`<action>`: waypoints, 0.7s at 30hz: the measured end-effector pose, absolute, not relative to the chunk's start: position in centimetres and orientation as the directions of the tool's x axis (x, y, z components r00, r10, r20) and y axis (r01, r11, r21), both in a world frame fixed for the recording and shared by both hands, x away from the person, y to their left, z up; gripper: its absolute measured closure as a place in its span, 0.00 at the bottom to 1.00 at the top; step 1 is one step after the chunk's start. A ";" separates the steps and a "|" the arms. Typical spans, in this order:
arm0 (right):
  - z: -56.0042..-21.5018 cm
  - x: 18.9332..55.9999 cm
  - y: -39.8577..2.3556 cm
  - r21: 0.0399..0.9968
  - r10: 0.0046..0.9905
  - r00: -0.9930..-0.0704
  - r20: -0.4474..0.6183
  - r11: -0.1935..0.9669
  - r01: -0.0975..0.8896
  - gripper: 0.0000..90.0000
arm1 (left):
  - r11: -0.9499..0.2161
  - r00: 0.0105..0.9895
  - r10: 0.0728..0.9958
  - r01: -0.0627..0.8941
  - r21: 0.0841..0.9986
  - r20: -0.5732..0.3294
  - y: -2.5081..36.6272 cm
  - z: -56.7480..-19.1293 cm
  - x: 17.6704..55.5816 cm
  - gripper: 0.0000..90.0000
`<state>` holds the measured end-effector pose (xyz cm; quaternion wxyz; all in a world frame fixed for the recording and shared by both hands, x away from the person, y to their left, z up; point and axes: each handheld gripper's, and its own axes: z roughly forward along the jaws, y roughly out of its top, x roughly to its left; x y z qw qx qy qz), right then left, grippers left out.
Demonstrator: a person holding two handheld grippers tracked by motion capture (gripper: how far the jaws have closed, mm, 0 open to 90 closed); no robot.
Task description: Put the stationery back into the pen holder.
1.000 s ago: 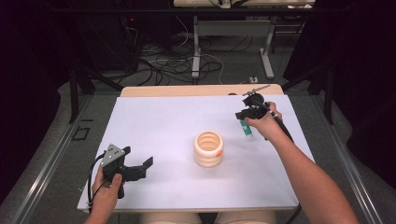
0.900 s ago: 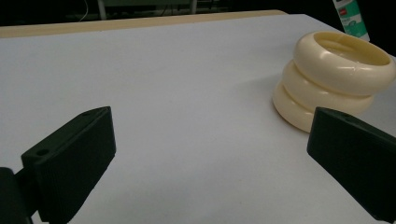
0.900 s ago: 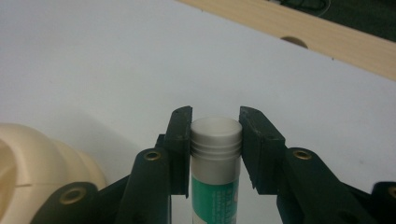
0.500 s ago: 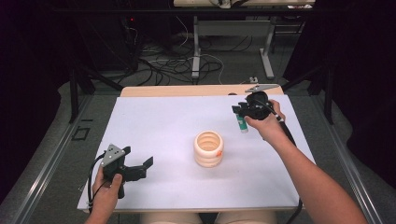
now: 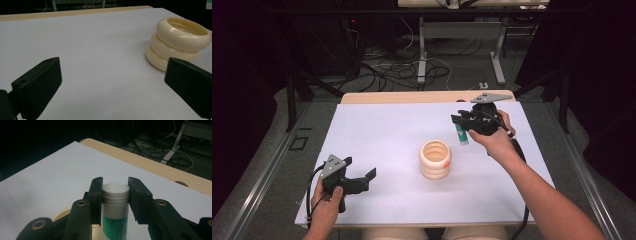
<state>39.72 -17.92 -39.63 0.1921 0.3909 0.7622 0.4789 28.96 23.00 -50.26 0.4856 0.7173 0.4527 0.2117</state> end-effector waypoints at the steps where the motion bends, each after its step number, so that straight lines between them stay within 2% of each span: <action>1: -39.4 39.5 -17.7 0.883 0.774 -0.628 0.081 0.237 0.405 0.72 | -0.119 0.500 0.855 0.444 0.888 -0.135 23.0 -50.3 29.0 0.01; 13: -38.6 37.8 -15.2 0.912 0.719 -0.691 0.080 0.227 0.341 0.72 | -0.109 0.497 0.856 0.443 0.890 -0.142 23.0 -50.3 29.0 0.01; 21: -39.5 36.9 -14.3 0.922 0.699 -0.710 0.089 0.211 0.324 0.72 | -0.111 0.494 0.857 0.447 0.887 -0.142 23.0 -50.3 29.1 0.01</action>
